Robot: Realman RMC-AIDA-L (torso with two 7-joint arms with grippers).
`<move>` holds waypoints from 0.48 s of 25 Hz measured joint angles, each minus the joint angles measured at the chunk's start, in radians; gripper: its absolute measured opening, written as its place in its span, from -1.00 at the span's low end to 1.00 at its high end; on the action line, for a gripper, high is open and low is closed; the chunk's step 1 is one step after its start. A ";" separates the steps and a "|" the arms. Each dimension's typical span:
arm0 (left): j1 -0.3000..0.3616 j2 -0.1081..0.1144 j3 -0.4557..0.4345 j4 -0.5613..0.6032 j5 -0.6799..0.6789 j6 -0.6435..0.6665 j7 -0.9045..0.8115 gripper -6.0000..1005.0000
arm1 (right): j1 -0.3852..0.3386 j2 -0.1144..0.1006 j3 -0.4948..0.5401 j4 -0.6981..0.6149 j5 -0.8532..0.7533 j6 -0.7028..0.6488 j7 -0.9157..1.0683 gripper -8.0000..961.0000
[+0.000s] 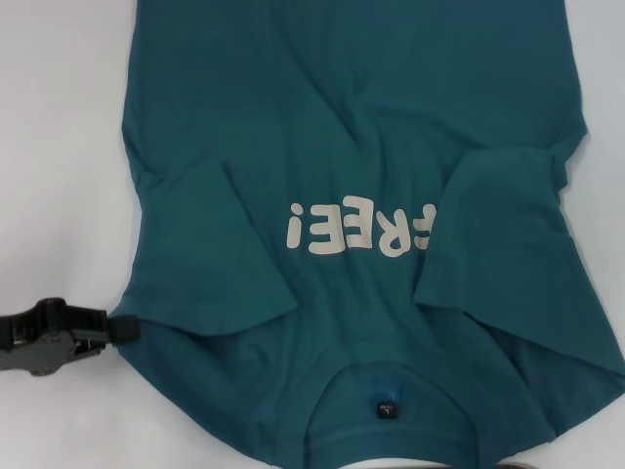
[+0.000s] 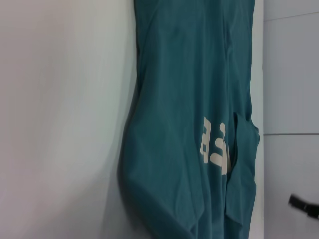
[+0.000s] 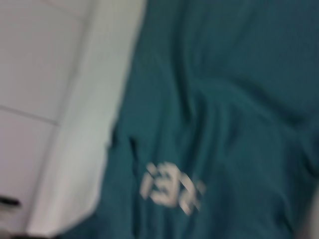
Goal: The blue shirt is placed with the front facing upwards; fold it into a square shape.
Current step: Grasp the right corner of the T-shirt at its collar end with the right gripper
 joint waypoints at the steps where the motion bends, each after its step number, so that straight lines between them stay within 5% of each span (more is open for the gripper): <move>1: -0.004 0.001 0.000 0.000 0.000 -0.003 0.001 -0.91 | 0.000 0.001 0.000 -0.006 -0.039 -0.011 -0.001 0.95; 12: -0.024 0.007 -0.004 0.008 -0.001 -0.018 0.012 -0.90 | -0.016 0.018 -0.002 -0.010 -0.181 -0.016 -0.053 0.95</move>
